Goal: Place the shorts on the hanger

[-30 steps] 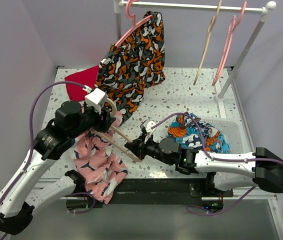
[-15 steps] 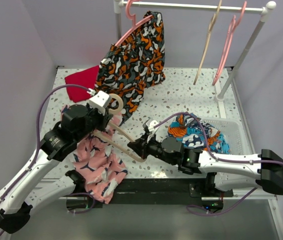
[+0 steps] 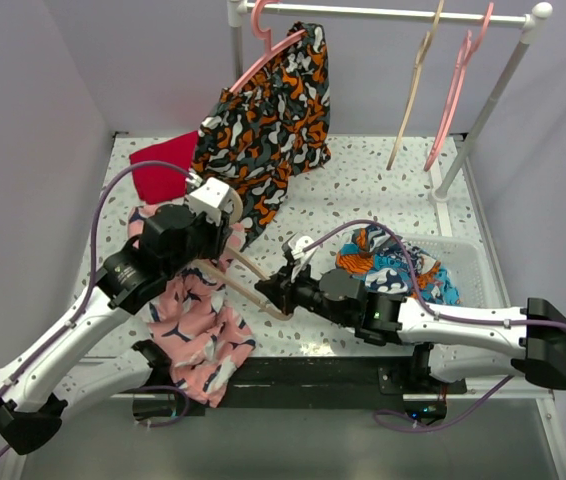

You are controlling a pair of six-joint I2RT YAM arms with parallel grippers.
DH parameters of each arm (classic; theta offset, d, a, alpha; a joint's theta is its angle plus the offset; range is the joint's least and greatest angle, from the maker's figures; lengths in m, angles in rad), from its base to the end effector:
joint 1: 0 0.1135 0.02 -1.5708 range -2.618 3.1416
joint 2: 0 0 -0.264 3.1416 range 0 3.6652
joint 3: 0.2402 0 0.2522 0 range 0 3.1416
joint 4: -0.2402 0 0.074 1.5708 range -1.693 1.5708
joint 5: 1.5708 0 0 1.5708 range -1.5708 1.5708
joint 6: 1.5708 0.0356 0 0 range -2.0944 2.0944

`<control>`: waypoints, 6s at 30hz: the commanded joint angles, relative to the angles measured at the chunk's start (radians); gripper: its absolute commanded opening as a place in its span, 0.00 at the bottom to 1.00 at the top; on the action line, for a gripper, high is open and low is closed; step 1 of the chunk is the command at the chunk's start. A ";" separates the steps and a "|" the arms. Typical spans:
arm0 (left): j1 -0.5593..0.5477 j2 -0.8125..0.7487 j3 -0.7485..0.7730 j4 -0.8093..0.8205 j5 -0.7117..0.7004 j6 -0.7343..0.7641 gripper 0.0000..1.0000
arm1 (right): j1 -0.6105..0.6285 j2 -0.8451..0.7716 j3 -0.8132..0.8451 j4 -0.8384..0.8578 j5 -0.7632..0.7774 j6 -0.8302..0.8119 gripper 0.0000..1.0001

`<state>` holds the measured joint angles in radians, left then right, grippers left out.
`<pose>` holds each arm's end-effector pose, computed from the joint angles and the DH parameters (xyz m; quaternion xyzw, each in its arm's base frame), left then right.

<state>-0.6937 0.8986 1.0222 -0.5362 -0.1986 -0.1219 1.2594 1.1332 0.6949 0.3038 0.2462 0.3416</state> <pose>0.1514 -0.1168 0.3661 0.1828 0.8143 -0.1398 0.5328 0.0888 0.2476 0.2884 -0.2586 0.7058 0.4043 0.5211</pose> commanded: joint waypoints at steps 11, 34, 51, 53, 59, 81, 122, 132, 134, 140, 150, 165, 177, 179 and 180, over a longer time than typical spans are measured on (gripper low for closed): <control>-0.004 -0.076 -0.030 0.133 -0.248 -0.044 0.00 | 0.005 -0.128 0.143 -0.176 0.051 0.008 0.51; -0.004 -0.254 -0.056 0.142 -0.202 -0.064 0.00 | -0.169 -0.106 -0.273 0.283 -0.132 0.520 0.41; -0.006 -0.339 -0.051 0.114 -0.072 -0.016 0.00 | -0.221 0.609 0.227 0.451 -0.263 0.589 0.58; -0.006 -0.348 -0.048 0.102 -0.050 -0.007 0.00 | -0.221 0.654 0.294 0.413 -0.252 0.591 0.59; -0.006 -0.382 -0.056 0.087 -0.007 -0.001 0.00 | -0.222 0.727 0.442 0.256 -0.205 0.593 0.62; -0.006 -0.395 -0.045 0.088 0.015 0.004 0.00 | -0.218 0.861 0.629 -0.051 -0.186 0.559 0.34; -0.006 -0.287 -0.071 0.114 -0.539 -0.205 0.00 | -0.023 -0.075 -0.113 0.038 0.389 0.465 0.00; -0.006 -0.264 -0.093 0.117 -0.602 -0.211 0.00 | -0.009 -0.182 -0.072 -0.089 0.461 0.395 0.00; -0.006 -0.262 -0.099 0.122 -0.607 -0.211 0.00 | -0.009 -0.197 -0.060 -0.118 0.469 0.392 0.00; -0.004 -0.274 -0.126 0.128 -0.618 -0.203 0.00 | -0.009 -0.214 -0.006 -0.182 0.487 0.361 0.00; -0.006 -0.283 -0.145 0.133 -0.625 -0.194 0.00 | -0.009 -0.184 0.141 -0.278 0.521 0.269 0.00; -0.004 -0.239 -0.058 0.166 -0.544 -0.130 0.00 | -0.008 0.109 0.658 -0.394 0.361 0.044 0.00; -0.006 -0.070 0.260 0.137 -0.377 -0.111 0.00 | 0.003 0.321 1.078 -0.517 0.249 -0.036 0.00; -0.004 -0.040 0.300 0.125 -0.351 -0.108 0.00 | 0.001 0.336 1.133 -0.537 0.248 -0.044 0.00; -0.006 -0.030 0.341 0.116 -0.346 -0.108 0.00 | 0.001 0.339 1.152 -0.548 0.249 -0.053 0.00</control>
<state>-0.7010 0.8383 1.2320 -0.4431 -0.6064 -0.2466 1.2556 1.4788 1.7309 -0.2123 0.5198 0.3397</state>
